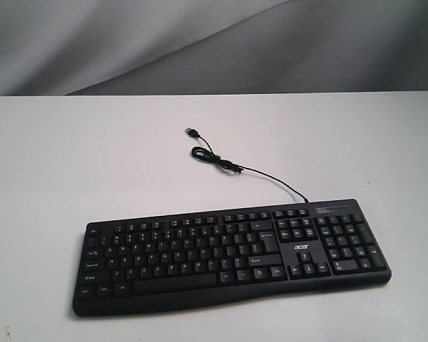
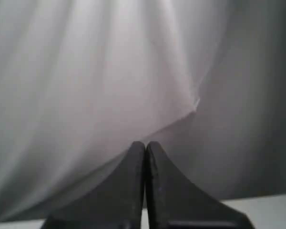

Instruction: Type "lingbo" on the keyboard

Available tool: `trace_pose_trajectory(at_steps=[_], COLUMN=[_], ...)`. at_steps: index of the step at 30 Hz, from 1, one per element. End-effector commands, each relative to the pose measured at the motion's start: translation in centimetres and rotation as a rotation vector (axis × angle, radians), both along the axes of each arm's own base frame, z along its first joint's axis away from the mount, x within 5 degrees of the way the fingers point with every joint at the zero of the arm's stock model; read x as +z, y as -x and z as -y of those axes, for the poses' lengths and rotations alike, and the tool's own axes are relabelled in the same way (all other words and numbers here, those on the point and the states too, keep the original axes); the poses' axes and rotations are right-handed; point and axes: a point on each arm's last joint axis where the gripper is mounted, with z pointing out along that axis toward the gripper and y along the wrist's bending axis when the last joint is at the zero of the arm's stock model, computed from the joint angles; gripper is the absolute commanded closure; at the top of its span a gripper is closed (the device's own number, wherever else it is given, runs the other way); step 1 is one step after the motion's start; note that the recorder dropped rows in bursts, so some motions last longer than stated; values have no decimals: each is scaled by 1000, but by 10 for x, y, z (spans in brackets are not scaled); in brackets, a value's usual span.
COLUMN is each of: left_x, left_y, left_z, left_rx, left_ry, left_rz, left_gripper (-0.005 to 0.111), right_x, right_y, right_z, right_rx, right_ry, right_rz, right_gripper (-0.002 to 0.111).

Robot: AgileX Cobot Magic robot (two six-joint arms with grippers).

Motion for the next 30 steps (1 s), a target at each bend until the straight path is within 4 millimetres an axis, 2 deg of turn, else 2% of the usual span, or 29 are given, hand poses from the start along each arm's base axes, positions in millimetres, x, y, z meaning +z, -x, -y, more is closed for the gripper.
trace_pose_trajectory(at_steps=[1,5,10,15,19,24,27,30], left_x=[0,0,0,0,0,0,0,0], left_y=[0,0,0,0,0,0,0,0], left_z=[0,0,0,0,0,0,0,0], left_rx=[0,0,0,0,0,0,0,0], left_ry=[1,1,1,1,1,1,1,1], left_rz=[10,10,10,10,10,10,10,10], left_gripper=[106,106,106,106,106,106,106,106], right_x=[-13,-29,-59,-90,-120,-143,-145,-142], right_y=[-60,-101,-139,-165,-183,-191,-186,-172], right_z=[5,14,26,2,-41,-96,-122,-145], right_rx=[13,-14,-205,-232,9,397,618,904], right_ry=[141,373,579,634,650,688,681,675], right_rz=[-189,-313,-540,-712,-821,-847,-795,-713], right_gripper=[108,108,108,108,108,108,108,108])
